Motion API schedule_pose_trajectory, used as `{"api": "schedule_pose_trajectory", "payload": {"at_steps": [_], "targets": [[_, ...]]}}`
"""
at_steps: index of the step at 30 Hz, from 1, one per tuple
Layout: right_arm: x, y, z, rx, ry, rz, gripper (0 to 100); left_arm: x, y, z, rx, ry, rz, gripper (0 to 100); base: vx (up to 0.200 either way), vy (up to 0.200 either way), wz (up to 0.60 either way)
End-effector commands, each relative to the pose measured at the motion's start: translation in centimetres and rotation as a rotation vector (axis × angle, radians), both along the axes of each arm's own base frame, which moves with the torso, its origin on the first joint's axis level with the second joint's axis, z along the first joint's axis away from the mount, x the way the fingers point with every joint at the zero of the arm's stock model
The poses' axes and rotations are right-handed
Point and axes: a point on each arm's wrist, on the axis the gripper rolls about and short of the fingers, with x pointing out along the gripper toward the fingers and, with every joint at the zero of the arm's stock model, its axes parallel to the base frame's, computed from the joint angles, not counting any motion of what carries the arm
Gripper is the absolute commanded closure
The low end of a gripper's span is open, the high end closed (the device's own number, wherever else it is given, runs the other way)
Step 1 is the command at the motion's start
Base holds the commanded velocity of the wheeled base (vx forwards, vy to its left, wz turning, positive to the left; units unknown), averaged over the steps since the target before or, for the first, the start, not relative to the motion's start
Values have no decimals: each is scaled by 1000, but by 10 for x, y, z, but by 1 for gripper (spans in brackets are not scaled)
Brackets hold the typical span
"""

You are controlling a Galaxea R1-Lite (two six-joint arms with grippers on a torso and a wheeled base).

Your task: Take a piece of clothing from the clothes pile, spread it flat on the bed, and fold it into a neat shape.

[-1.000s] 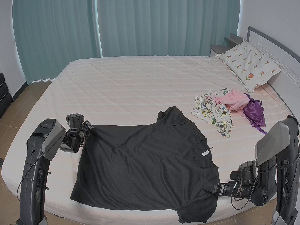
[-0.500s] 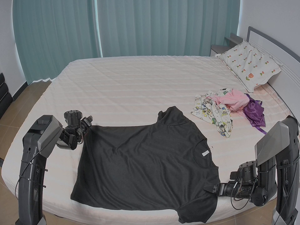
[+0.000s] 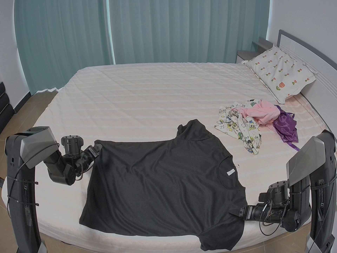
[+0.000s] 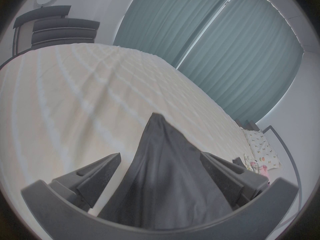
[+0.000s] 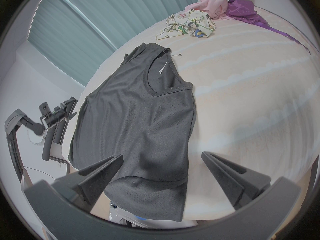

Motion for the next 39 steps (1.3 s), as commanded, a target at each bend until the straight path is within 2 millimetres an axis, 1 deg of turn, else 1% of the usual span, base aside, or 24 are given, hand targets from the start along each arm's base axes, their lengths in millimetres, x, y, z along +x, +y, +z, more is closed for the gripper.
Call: {"api": "schedule_pose_trajectory", "payload": {"at_steps": [1,4,6,11,14,19,22,24,26,27,28,31,39], "targets": [[2,0,1,20,-8,-19,0,-97,-13,23,-89,23,-39,0,-200,0,0],[3,0,1,21,-11,-19,0,-125,-13,15,-119,66,-22,0,-200,0,0],[3,0,1,21,-10,-18,0,-137,-13,11,-121,81,-26,0,-200,0,0],[3,1,1,29,-9,-15,0,-156,-13,-2,-129,135,-29,0,-200,0,0],[3,1,1,30,-11,-16,0,-168,-12,-6,-132,158,-27,0,-200,0,0],[5,1,1,36,-14,-21,0,-181,-12,-17,-116,222,-19,0,0,0,0],[6,2,2,47,-16,-31,0,-186,-12,-18,-113,244,-19,0,0,0,0],[7,2,1,47,-17,-31,0,-187,-12,-19,-110,253,-21,0,0,0,0],[7,2,1,47,-17,-31,0,-186,-13,-26,-94,273,-28,0,0,0,0],[7,2,1,47,-17,-31,0,-186,-13,-26,-94,273,-28,0,0,0,0],[8,2,1,48,-20,-29,0,-182,-13,-31,-74,276,-19,0,0,0,0],[8,3,1,50,-23,-29,0,-171,-13,-37,-52,252,6,0,0,0,0],[11,4,1,53,-33,-28,0,-153,-18,-42,-42,201,-1,0,0,0,0]]}}
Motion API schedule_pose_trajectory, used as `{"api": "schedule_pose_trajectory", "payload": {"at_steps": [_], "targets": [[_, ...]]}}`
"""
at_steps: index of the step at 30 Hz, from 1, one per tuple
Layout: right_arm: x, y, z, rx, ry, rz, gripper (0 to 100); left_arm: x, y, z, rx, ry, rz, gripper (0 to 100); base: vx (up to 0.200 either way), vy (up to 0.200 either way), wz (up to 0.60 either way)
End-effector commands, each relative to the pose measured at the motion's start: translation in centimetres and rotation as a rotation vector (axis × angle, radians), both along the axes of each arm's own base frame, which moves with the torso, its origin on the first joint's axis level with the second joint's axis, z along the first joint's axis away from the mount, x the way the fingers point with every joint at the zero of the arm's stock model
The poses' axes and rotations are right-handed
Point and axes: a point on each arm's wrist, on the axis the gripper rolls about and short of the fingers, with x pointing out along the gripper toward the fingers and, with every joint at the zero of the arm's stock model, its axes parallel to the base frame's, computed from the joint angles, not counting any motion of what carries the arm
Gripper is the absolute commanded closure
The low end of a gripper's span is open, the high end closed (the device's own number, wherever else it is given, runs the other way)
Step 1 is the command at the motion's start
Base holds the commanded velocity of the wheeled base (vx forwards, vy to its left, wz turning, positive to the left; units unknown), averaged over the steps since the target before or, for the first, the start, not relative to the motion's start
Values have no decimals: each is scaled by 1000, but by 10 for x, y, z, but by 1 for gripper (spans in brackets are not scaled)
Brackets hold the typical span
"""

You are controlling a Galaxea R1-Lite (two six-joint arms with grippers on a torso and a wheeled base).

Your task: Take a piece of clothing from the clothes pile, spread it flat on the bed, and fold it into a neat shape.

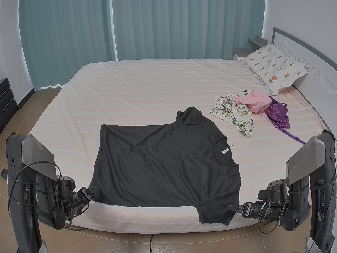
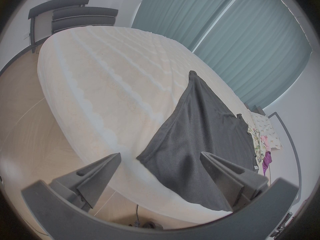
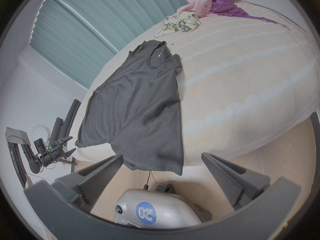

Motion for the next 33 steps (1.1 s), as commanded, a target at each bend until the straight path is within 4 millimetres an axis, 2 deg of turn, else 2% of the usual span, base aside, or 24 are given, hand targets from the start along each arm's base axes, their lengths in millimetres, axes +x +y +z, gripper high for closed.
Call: {"api": "schedule_pose_trajectory", "payload": {"at_steps": [1,2,3,9,14,20,30,33], "targets": [[4,1,1,7,-25,1,0,11,-6,-9,13,-24,-7,0,0,0,0],[4,1,1,7,-25,1,0,11,-6,-10,16,-24,-6,0,0,0,0],[4,1,1,7,-25,1,0,15,-10,-14,39,-29,3,100,0,0,0],[4,1,1,7,-27,0,0,16,-13,-20,104,-14,1,100,0,0,0],[7,0,3,11,-41,-10,0,0,-10,-21,124,51,9,100,0,0,0],[12,1,2,15,-54,-16,0,-7,-7,-14,119,59,23,100,0,0,0],[30,0,3,56,-104,-60,0,-7,-2,-15,78,64,13,100,0,0,0],[38,4,-4,60,-117,-52,0,-7,-1,-16,77,65,14,100,0,0,0]]}}
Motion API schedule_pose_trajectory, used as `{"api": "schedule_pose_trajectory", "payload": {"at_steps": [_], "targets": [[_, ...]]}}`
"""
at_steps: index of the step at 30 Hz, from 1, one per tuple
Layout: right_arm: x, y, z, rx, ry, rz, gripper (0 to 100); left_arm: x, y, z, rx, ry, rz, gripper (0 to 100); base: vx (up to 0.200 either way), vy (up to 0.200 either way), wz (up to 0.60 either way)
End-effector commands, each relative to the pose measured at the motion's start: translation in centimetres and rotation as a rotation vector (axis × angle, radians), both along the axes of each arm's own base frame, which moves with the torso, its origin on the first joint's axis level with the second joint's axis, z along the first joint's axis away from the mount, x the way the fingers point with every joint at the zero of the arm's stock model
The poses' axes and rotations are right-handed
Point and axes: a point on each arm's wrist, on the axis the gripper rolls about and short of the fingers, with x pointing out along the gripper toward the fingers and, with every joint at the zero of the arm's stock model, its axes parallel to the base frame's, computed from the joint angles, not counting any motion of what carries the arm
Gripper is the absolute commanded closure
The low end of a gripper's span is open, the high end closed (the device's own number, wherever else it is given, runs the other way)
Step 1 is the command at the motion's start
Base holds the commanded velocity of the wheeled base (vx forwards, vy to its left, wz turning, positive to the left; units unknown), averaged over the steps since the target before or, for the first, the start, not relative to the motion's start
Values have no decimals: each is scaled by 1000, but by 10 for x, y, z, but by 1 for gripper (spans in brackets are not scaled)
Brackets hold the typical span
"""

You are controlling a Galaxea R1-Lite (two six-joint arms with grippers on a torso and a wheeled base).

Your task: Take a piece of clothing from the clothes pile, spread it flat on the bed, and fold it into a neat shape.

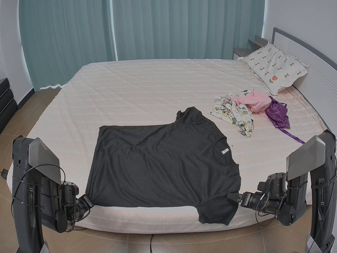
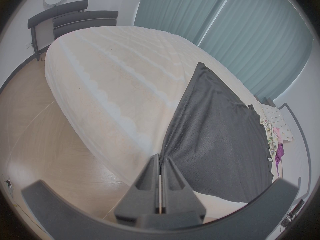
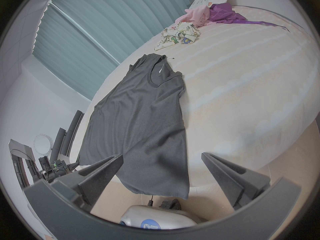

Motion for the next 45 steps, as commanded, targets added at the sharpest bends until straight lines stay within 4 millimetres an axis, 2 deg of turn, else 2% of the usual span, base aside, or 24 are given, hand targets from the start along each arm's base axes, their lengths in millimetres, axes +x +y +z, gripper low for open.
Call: {"api": "schedule_pose_trajectory", "payload": {"at_steps": [1,2,8,22,28,29,33,40,43,45], "targets": [[14,6,-9,8,-32,8,0,1,1,1,-2,-18,2,100,0,0,0],[18,7,-12,8,-38,5,100,1,1,1,-2,-18,3,100,0,0,0],[37,6,-17,3,-98,-40,100,1,1,1,-3,-16,4,100,0,0,0],[90,5,5,21,-321,-52,100,1,1,1,-10,-17,15,100,0,0,0],[97,6,-2,22,-277,-25,100,1,1,1,-10,-17,15,100,0,0,0],[98,7,-5,22,-272,-26,0,1,1,1,-10,-17,15,100,0,0,0],[94,-3,-5,10,-239,-54,0,1,1,1,-10,-19,15,100,0,0,0],[70,-22,17,15,-206,-101,0,1,1,1,-10,-17,15,100,0,0,0],[43,-20,19,43,-120,-77,0,1,1,1,-10,-17,15,100,0,0,0],[29,-11,17,68,-78,-21,0,1,1,1,-10,-17,15,100,0,0,0]]}}
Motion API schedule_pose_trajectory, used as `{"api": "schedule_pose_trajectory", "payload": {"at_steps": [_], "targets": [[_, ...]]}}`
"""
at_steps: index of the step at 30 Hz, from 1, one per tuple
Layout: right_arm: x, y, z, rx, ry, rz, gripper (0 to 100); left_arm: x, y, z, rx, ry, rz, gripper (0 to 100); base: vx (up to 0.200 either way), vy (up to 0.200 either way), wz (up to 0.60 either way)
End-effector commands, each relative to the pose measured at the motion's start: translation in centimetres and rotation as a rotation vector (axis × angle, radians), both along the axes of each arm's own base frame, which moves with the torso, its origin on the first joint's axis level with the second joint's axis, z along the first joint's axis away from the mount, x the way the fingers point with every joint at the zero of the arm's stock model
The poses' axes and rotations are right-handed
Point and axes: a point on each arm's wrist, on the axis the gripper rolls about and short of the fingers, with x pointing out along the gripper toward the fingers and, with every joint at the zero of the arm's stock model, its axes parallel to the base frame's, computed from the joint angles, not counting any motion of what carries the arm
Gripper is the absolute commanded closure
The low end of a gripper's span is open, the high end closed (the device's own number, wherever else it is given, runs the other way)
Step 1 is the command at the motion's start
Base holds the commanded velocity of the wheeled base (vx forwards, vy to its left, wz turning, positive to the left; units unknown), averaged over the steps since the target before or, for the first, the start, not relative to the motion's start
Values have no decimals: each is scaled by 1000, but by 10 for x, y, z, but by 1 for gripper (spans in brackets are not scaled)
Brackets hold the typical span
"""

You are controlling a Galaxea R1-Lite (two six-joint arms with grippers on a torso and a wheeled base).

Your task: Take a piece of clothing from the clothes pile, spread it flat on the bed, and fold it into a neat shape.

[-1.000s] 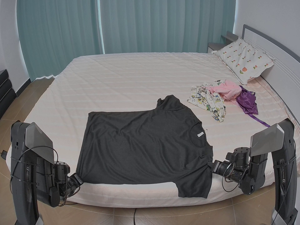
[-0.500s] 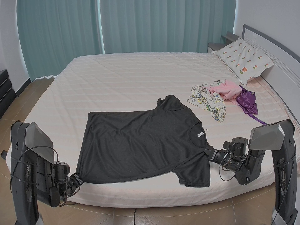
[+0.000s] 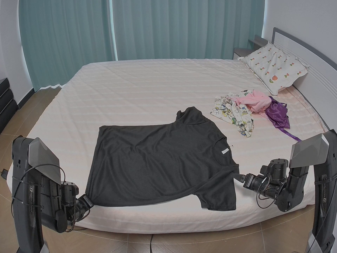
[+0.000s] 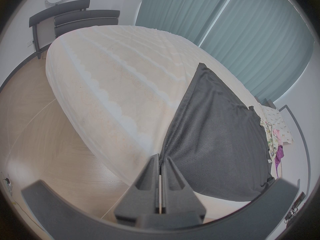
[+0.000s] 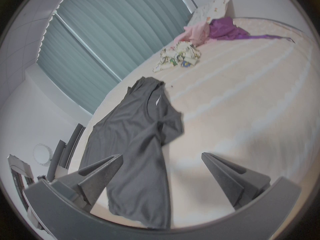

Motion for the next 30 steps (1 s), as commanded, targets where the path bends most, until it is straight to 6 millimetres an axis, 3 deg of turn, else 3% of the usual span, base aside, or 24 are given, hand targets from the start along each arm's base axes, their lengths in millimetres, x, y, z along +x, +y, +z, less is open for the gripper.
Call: {"api": "schedule_pose_trajectory", "payload": {"at_steps": [1,6,12,28,29,30], "targets": [[-36,12,11,52,68,82,0,1,0,1,-1,-17,0,100,0,0,0],[-57,25,0,70,138,117,0,1,0,0,2,-13,1,100,0,0,0],[-67,32,-13,41,200,135,0,1,0,0,2,-13,1,100,0,0,0],[-57,48,-23,-2,157,122,0,1,0,0,2,-16,1,100,0,0,0],[-56,48,-23,-2,156,123,100,1,0,0,2,-16,1,100,0,0,0],[-57,49,-22,-3,159,126,100,1,0,0,2,-16,1,100,0,0,0]]}}
